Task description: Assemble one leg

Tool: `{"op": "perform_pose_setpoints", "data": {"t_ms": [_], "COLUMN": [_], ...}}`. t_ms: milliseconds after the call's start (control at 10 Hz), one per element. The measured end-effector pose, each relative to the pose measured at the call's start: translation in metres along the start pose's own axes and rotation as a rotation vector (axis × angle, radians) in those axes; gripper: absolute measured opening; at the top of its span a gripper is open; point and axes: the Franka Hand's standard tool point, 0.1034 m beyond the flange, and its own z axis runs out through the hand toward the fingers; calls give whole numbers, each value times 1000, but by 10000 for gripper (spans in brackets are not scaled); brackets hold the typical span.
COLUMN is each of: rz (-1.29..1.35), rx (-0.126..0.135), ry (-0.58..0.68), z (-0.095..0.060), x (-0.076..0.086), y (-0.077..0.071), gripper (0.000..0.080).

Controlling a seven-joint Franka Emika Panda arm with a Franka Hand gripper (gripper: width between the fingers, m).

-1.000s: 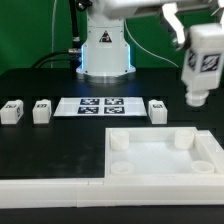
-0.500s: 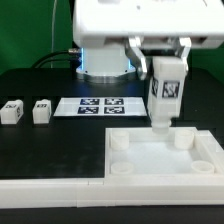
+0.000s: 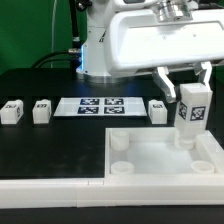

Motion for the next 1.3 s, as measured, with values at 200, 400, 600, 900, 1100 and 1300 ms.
{"op": "perform_pose_setpoints", "data": {"t_ms": [200, 400, 600, 900, 1100, 1300], "rz": [-4, -5, -6, 0, 5, 9], "rx": [16, 30, 42, 43, 39, 36], "ry": [-10, -10, -16, -14, -14, -12], "z": [8, 17, 25, 29, 30, 30], "x": [-4, -2, -4, 2, 2, 3], "y": [-11, -18, -25, -22, -18, -15], "gripper": [291, 291, 291, 291, 291, 291]}}
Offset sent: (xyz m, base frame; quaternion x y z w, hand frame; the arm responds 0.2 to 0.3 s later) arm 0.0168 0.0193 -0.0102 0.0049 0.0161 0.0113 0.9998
